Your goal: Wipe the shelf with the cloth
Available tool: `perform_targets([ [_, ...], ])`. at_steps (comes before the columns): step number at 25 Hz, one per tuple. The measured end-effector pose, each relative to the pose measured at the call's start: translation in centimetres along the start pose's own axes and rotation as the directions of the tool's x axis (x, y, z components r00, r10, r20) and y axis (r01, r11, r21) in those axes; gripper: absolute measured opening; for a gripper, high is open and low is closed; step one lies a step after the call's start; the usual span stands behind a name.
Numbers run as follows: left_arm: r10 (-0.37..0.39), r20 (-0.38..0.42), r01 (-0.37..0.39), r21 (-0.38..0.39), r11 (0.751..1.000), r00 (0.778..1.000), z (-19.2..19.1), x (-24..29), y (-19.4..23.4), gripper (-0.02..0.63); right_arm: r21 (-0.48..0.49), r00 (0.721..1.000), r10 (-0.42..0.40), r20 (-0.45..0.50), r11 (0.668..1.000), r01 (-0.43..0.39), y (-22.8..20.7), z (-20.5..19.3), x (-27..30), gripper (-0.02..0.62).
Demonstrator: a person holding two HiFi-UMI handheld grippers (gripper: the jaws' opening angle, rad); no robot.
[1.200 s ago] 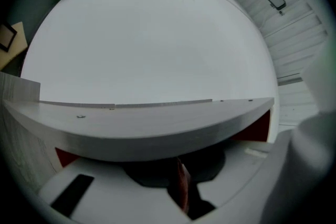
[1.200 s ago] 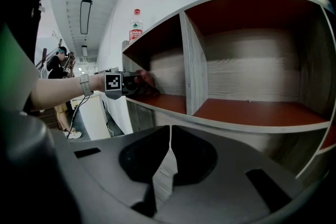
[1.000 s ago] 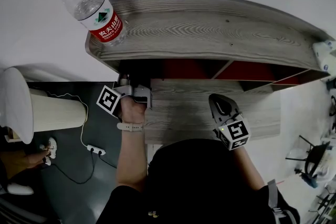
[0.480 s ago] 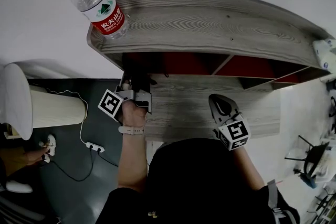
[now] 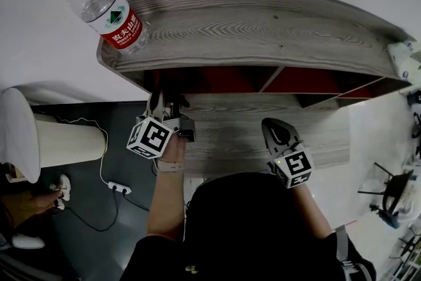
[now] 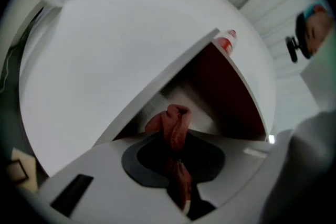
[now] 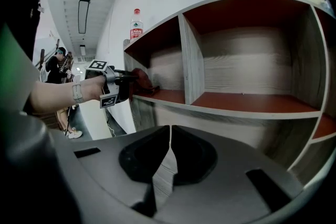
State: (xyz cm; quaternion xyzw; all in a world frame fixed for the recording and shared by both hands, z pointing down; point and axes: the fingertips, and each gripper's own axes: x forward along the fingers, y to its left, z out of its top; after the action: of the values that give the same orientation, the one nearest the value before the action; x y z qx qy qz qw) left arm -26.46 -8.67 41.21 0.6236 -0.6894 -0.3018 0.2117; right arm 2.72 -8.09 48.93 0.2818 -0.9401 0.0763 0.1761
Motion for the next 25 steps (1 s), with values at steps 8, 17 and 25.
perform_targets([
  [8, 0.156, 0.043, -0.157, 0.484, 0.861, 0.987, 0.5, 2.5, -0.7, 0.052, 0.001, 0.999, -0.040, 0.001, 0.999, 0.040, -1.7, 0.3, -0.2, 0.006],
  [17, 0.185, 0.118, -0.219, 0.549, 0.807, 0.976, 1.7, 5.9, -2.0, 0.052, 0.007, 0.995, -0.097, 0.001, 0.995, 0.097, -4.1, 0.6, -0.6, 0.005],
  [25, 0.136, 0.102, -0.170, 0.602, 0.780, 0.985, 0.1, 8.5, -4.2, 0.052, 0.019, 0.991, -0.131, -0.006, 0.991, 0.131, -5.3, 0.2, -1.2, 0.006],
])
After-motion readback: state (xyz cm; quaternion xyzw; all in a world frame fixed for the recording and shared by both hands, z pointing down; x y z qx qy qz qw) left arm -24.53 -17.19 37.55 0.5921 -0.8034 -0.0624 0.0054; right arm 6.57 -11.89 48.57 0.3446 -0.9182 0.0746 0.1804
